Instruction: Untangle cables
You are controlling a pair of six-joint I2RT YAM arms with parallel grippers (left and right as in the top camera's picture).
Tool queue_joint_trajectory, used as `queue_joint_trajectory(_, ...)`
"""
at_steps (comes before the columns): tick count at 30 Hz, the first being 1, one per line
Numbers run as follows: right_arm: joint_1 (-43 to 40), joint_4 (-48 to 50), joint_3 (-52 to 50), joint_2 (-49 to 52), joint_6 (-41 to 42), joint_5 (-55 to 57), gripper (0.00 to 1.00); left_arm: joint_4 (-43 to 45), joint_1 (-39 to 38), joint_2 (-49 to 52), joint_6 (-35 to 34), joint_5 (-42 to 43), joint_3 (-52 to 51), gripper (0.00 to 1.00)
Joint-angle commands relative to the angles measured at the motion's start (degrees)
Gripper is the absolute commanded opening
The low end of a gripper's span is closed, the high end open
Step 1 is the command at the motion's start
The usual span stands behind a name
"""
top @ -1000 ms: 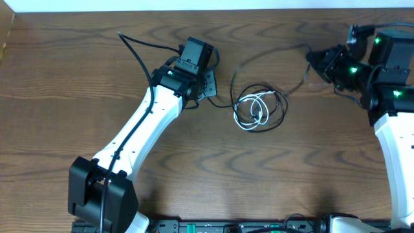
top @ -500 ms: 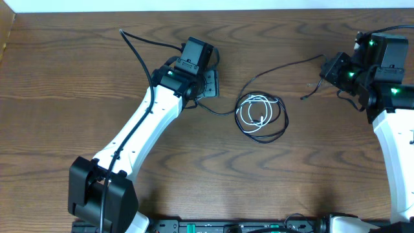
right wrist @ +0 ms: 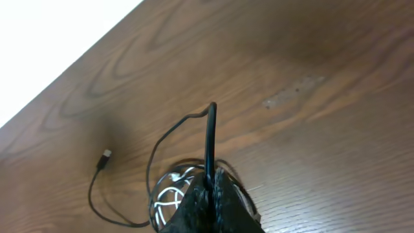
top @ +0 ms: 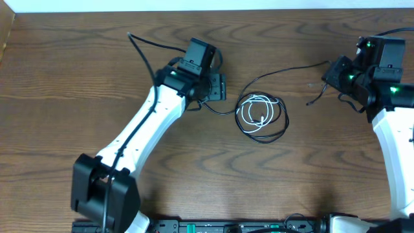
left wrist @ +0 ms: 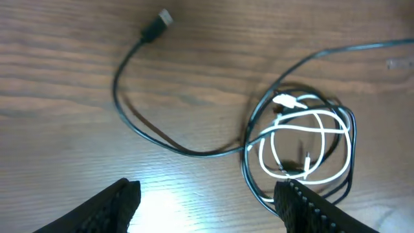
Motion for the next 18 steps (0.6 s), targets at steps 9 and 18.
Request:
queue_joint_trajectory(9, -3.17, -1.68, 0.17, 0.83, -1.09, 1.95, 0.01, 3.74, -6.45, 8.59, 0.83, 1.33, -0.24, 0.56)
queue_joint_trajectory(18, -3.17, -2.78, 0.17, 0.83, -2.16, 1.97, 0.01, 8.24, -8.92, 15.47, 0.28, 1.33, -0.24, 0.48)
